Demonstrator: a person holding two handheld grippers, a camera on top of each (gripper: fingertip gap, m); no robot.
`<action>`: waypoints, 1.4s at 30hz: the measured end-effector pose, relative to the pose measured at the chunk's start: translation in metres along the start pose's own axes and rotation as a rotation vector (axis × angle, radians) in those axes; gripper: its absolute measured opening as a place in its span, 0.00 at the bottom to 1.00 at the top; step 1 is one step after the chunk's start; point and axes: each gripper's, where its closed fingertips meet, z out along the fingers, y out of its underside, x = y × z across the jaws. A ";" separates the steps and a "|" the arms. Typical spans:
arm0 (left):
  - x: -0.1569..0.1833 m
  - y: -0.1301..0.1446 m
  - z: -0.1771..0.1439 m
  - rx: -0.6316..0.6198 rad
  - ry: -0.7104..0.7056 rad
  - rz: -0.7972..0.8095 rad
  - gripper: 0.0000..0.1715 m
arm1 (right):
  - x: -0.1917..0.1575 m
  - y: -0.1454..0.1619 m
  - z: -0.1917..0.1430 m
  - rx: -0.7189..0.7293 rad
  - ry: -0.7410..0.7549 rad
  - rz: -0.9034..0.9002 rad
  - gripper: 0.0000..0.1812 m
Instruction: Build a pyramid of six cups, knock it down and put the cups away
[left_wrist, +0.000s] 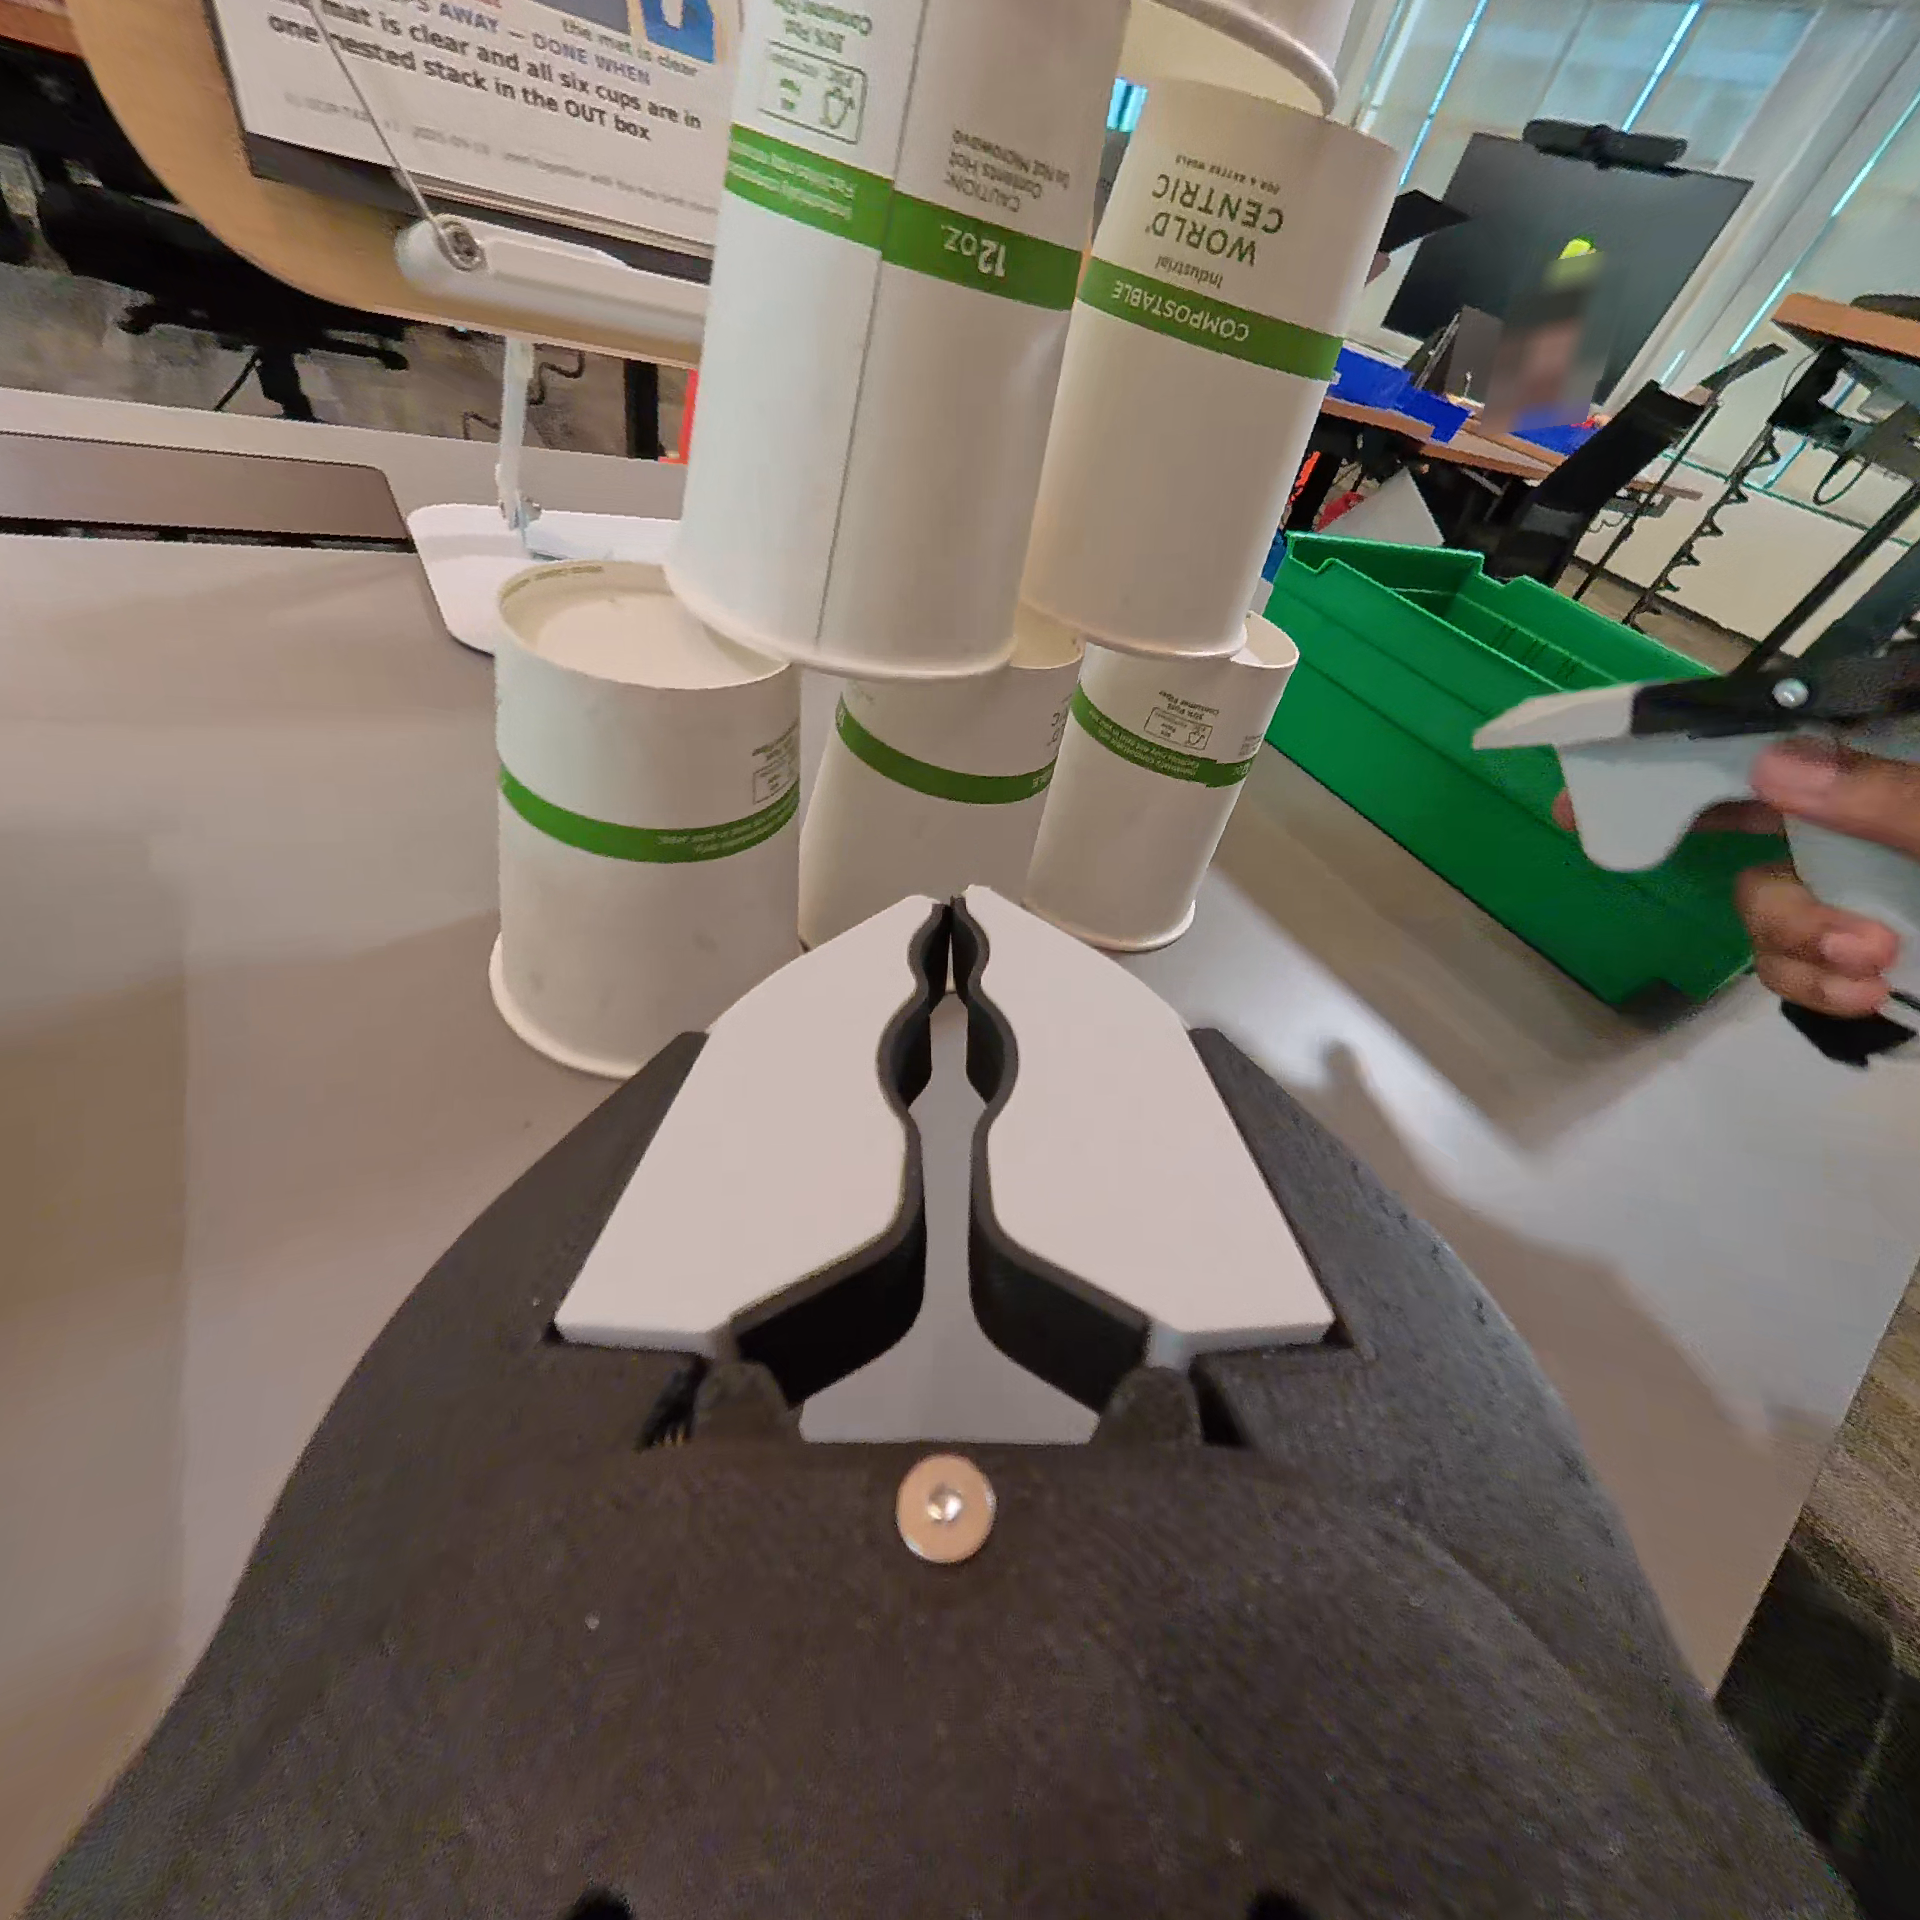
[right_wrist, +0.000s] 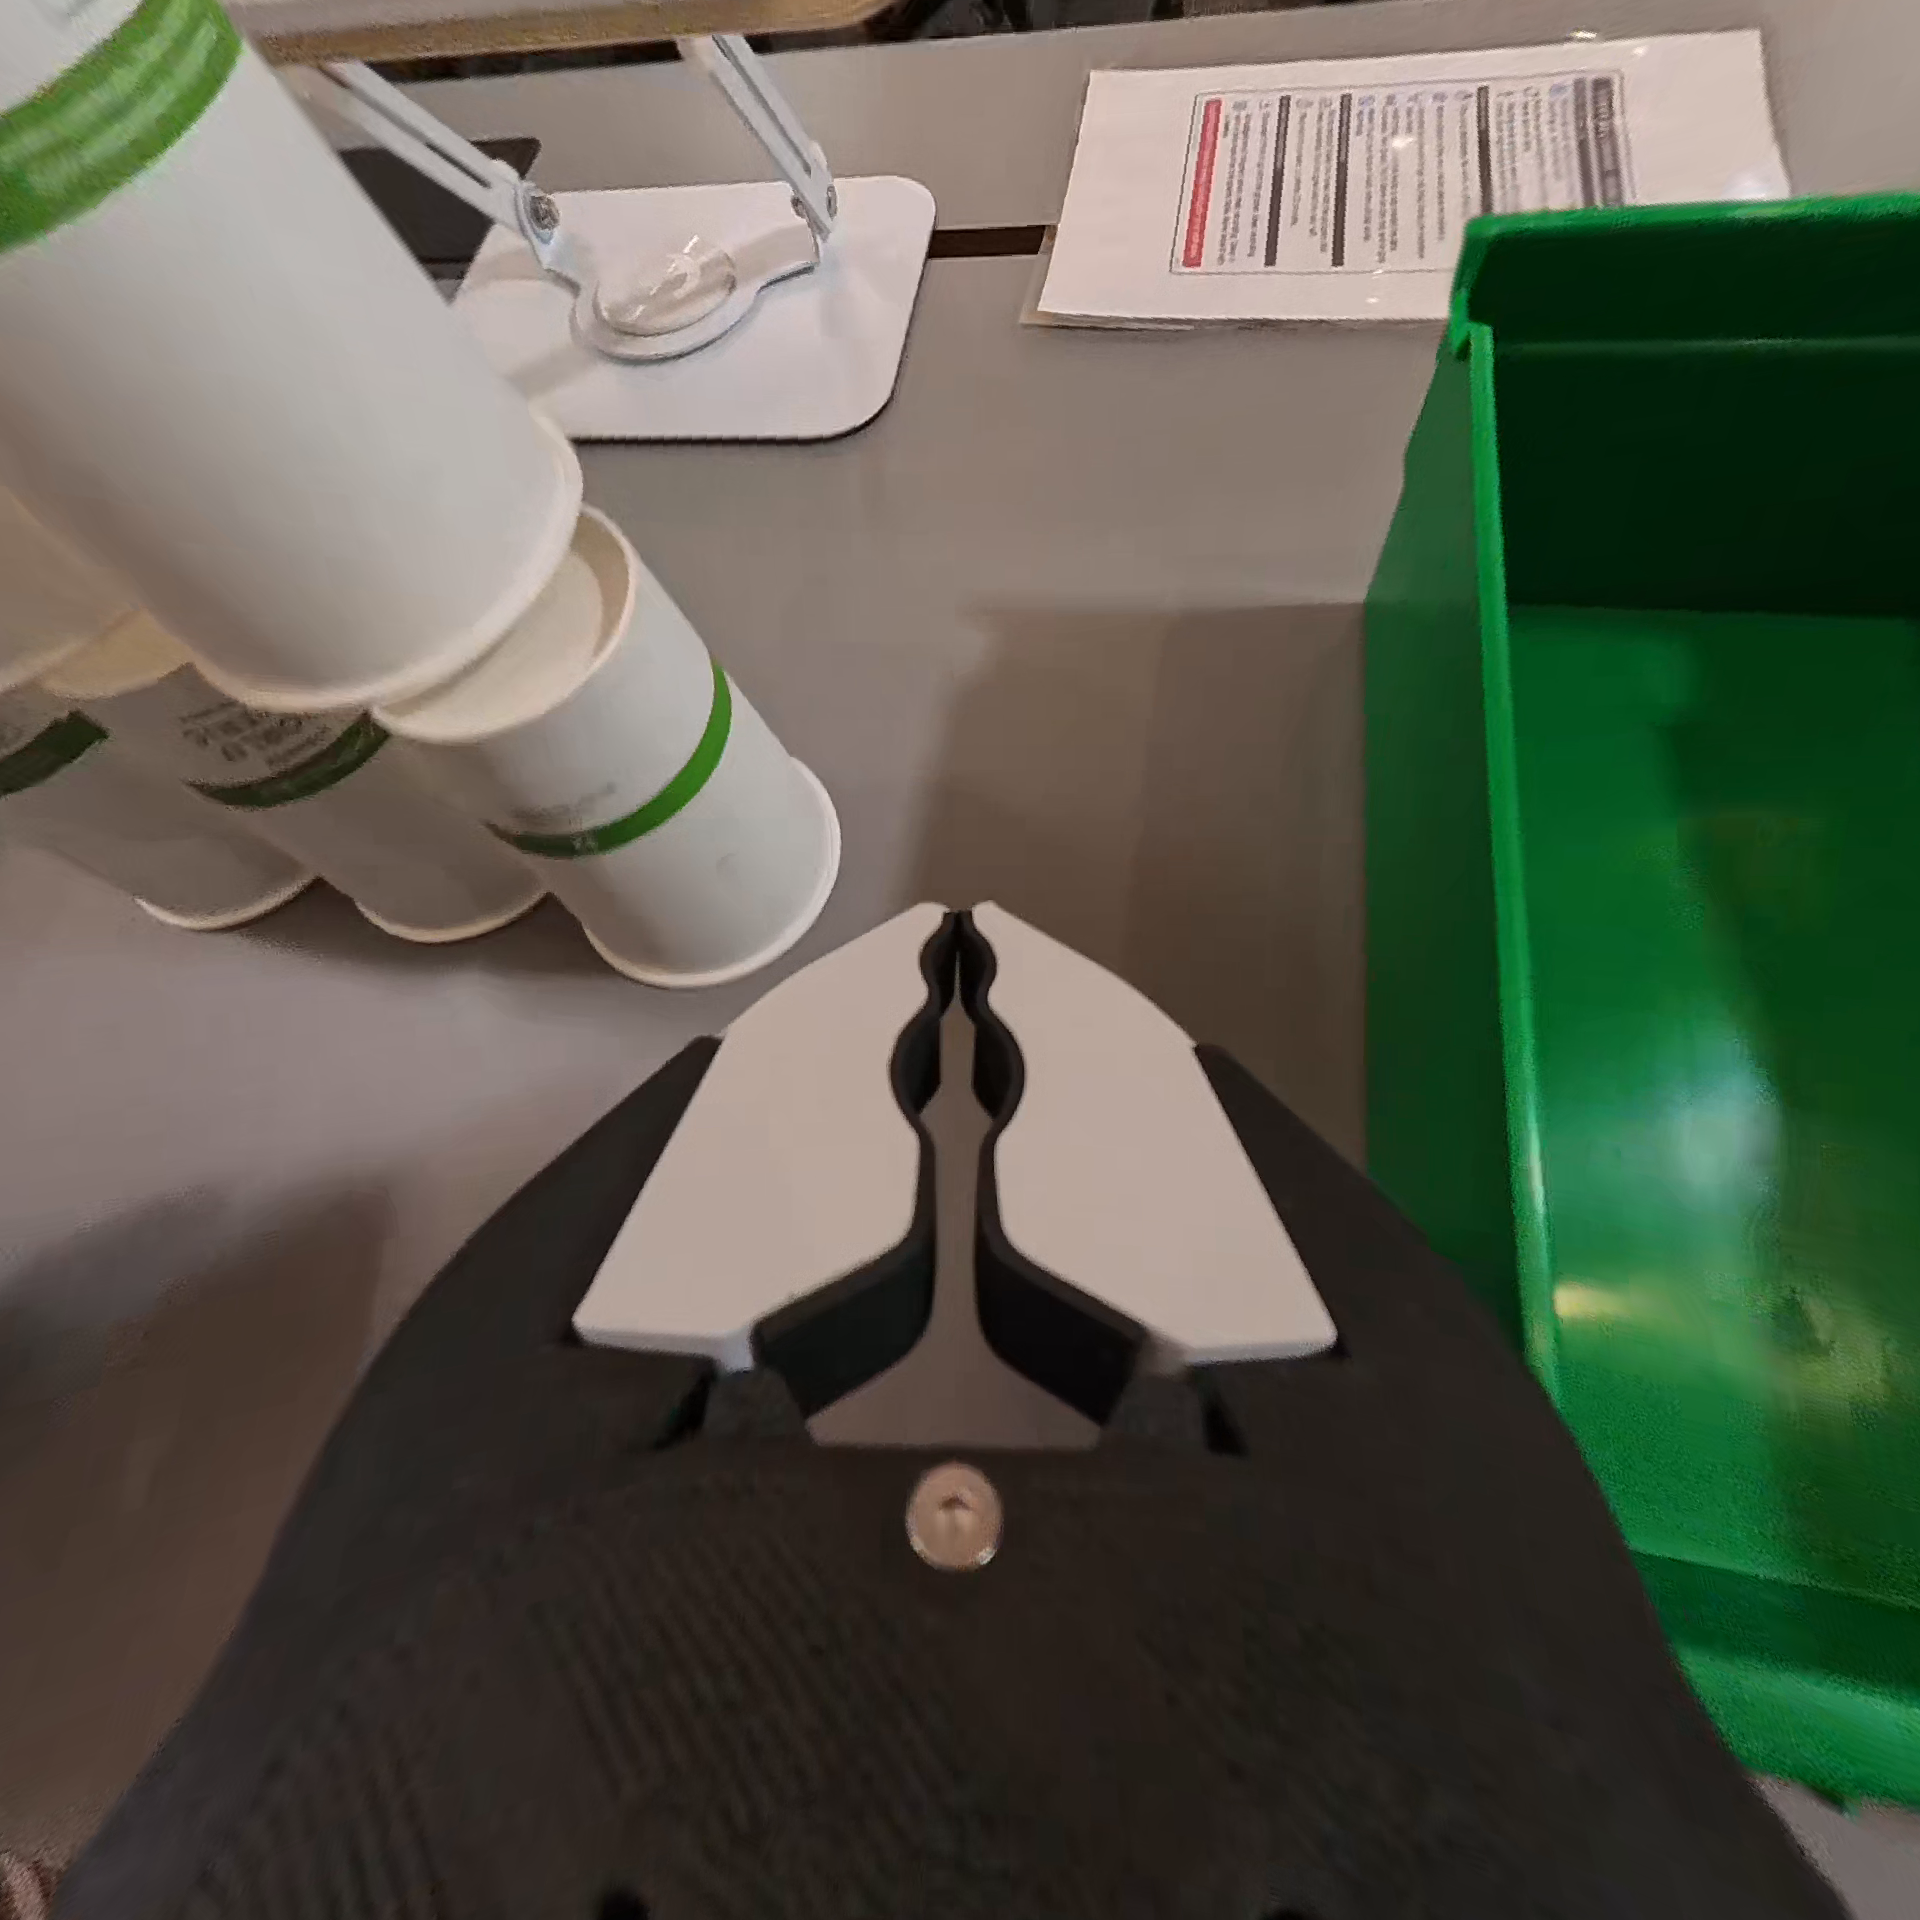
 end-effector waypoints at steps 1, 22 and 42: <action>-0.002 0.000 -0.004 0.000 -0.004 -0.004 0.01 | -0.001 -0.007 0.005 -0.012 0.001 0.004 0.00; -0.032 0.012 -0.057 -0.029 -0.139 0.048 0.01 | 0.046 -0.105 0.031 0.408 0.363 -0.014 0.00; -0.051 0.017 -0.098 -0.019 -0.250 0.034 0.02 | 0.055 -0.108 0.050 0.425 0.453 0.120 0.00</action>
